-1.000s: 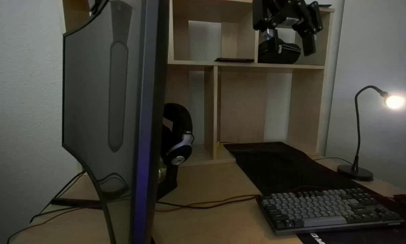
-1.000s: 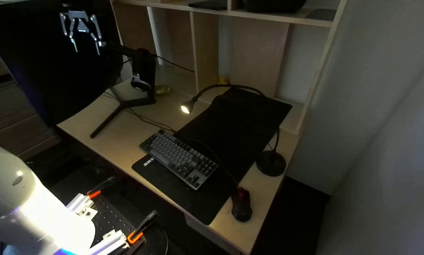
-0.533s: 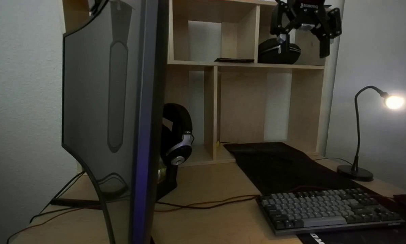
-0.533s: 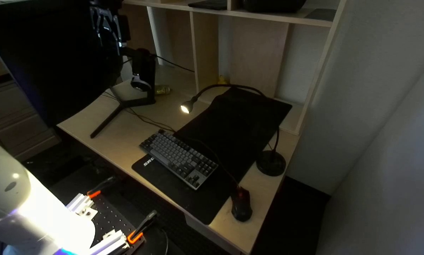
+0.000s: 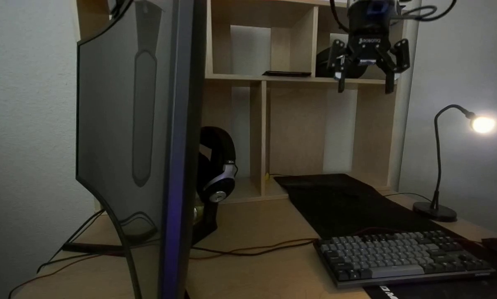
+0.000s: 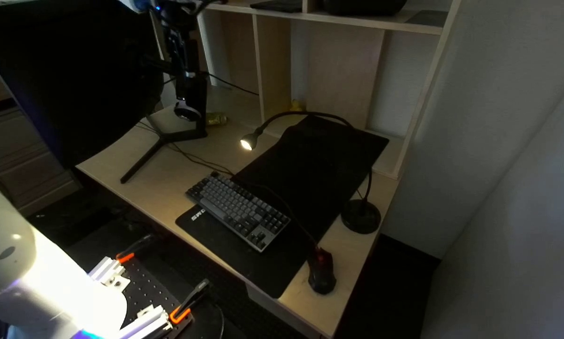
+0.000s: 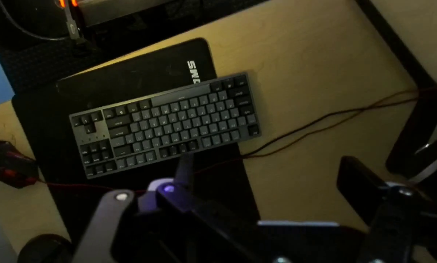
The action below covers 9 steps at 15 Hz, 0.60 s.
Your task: Turn off the table lamp
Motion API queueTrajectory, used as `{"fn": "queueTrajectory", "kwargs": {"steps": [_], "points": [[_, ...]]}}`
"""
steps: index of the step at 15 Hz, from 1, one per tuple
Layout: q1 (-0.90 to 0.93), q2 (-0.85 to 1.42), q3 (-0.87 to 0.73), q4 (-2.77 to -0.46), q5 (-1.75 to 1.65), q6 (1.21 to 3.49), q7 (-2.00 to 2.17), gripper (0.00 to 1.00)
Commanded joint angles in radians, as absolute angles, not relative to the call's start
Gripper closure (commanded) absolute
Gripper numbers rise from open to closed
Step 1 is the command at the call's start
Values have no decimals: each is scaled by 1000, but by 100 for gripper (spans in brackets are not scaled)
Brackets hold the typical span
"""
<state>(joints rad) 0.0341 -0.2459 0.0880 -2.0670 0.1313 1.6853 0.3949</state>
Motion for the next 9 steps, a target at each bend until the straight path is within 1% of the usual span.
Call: {"fn": "queueTrajectory", "kwargs": {"steps": [1,2,3,4,7,8,9], "points": [[-29,-40,31,-1945,145,1744,469,0],[-40,25,9,-1887,157,1731,488,0],[-13,-92,25,-2000,136,1748,451,0],[-20,-51,10,-1974,137,1748,447,0],[-13,-27,19,-1970,92,1778,488,0],[-18,45,17,-1927,86,1813,599,0],[-29,125,2,-1869,107,1842,620,0]]}}
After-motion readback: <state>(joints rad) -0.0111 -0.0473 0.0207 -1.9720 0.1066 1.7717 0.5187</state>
